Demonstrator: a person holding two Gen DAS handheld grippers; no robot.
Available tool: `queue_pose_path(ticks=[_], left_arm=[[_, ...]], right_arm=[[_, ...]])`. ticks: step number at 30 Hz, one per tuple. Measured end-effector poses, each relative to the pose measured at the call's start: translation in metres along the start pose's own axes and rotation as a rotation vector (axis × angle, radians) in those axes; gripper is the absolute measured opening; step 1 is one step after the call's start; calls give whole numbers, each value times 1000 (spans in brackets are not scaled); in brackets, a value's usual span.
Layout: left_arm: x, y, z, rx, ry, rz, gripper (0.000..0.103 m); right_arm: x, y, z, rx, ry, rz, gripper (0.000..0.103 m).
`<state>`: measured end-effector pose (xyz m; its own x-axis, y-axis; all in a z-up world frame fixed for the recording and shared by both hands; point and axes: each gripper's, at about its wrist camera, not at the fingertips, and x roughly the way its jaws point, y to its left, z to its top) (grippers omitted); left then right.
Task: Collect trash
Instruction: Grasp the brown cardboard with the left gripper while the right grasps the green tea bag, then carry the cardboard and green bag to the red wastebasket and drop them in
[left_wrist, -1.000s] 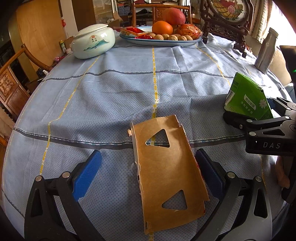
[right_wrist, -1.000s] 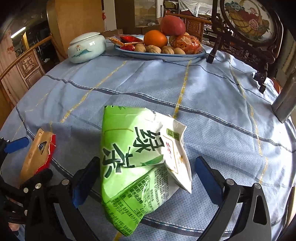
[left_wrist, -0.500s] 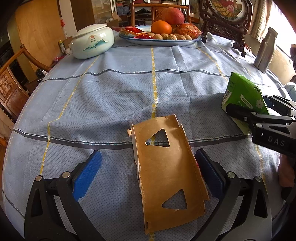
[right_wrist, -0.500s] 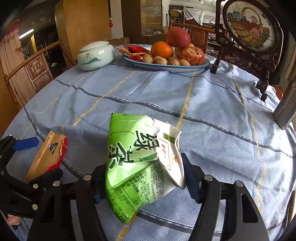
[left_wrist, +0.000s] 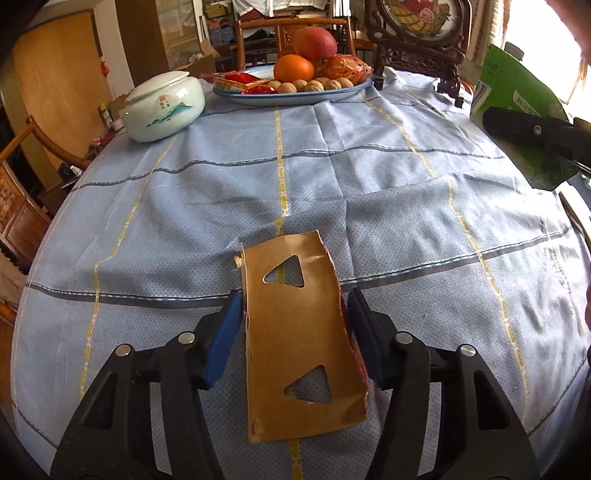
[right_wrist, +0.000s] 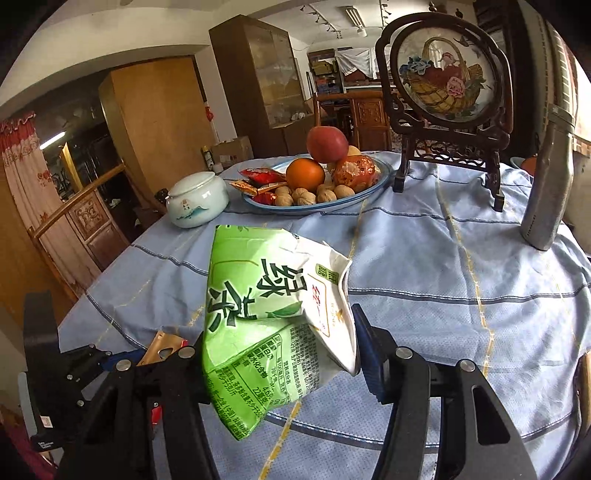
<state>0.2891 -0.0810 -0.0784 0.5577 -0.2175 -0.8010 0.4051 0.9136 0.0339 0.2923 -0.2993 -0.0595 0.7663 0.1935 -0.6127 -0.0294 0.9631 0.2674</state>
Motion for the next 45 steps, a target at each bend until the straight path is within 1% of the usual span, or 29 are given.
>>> queue_pose_path(ticks=[2,7,10,14,18,20,24,28,33,38,41,42,44,45], left_arm=[[-10,4,-2,-39,-15,-9,54],[-53,14,-18,-119,-83,24,54],[-84,23,-31,-164,-118,57,54],[-129,41,-58,-225,-166,109,54],[-174,65,-100,-316,-190,154,54],[-193,77,-123,-360,-197,190,54],[-230,100,-170,-453,-217,248,54],[-257,127,-221,-558,-216,300,54],[-271,162,-289,-697,-183,365,54],[-261,191,-349,-838,-134,385,54],[-254,210,-380,-922,-101,376,56],[-253,215,-386,-939,-93,383,58],[-252,224,-399,-965,-77,403,68],[-252,227,-404,-972,-72,416,76]], right_arm=[[-2,-1,0,10,-4,16,59],[-9,5,-1,9,-13,44,59],[-19,12,0,5,-31,73,58],[-35,20,-1,5,-53,125,58],[-54,36,-6,-16,-77,191,58],[-65,47,-11,-40,-90,219,58],[-83,71,-28,-62,-98,275,58],[-97,99,-50,-82,-92,345,58],[-93,148,-76,-112,-31,434,58],[-86,210,-95,-198,31,477,58],[-86,248,-105,-251,61,513,58],[-86,260,-109,-266,69,525,58],[-86,287,-115,-298,92,555,58],[-87,298,-120,-313,104,571,58]])
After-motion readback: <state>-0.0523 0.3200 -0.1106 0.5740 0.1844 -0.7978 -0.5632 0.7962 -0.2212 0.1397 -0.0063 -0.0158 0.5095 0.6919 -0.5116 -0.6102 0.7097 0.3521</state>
